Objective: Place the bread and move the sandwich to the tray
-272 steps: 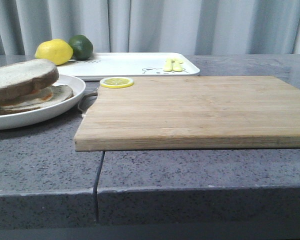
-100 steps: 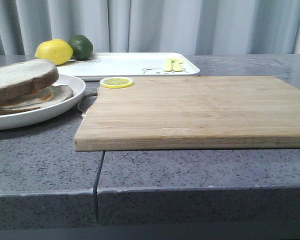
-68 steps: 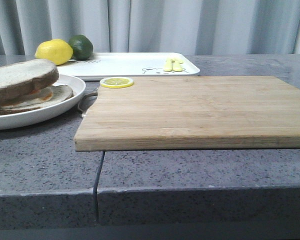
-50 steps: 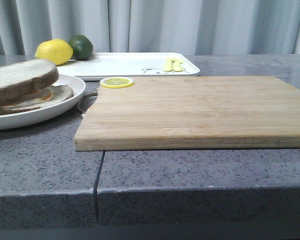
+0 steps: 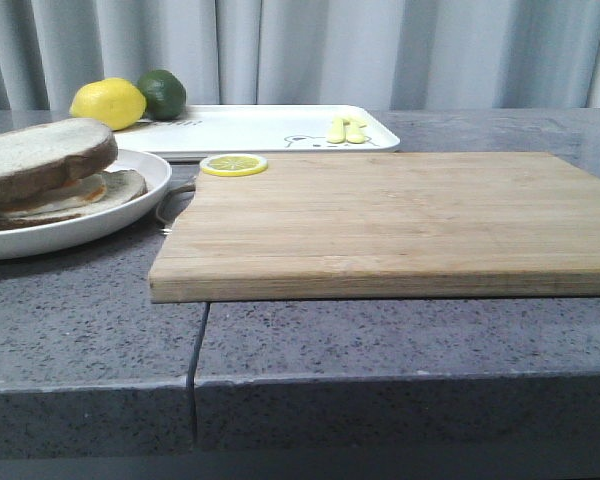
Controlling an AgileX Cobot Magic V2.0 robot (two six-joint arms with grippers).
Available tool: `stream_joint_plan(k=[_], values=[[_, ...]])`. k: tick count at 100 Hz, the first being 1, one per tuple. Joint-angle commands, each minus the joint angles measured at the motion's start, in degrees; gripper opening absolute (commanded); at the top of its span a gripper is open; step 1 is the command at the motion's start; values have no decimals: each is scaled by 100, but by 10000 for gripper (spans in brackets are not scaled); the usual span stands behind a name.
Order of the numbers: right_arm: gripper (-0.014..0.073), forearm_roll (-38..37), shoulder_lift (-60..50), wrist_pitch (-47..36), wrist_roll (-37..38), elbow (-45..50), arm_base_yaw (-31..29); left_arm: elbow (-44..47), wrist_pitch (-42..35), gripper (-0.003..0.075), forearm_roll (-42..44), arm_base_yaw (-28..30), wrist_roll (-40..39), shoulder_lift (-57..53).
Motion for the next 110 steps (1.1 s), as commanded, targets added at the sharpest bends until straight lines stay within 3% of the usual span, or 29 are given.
stream_joint_plan(k=[1, 110], values=[[422, -70, 7, -420, -14, -164, -30, -206, -389, 421, -73, 15, -67, 33], [422, -70, 7, -420, -14, -164, -30, -206, -606, 421, -151, 15, -67, 929]])
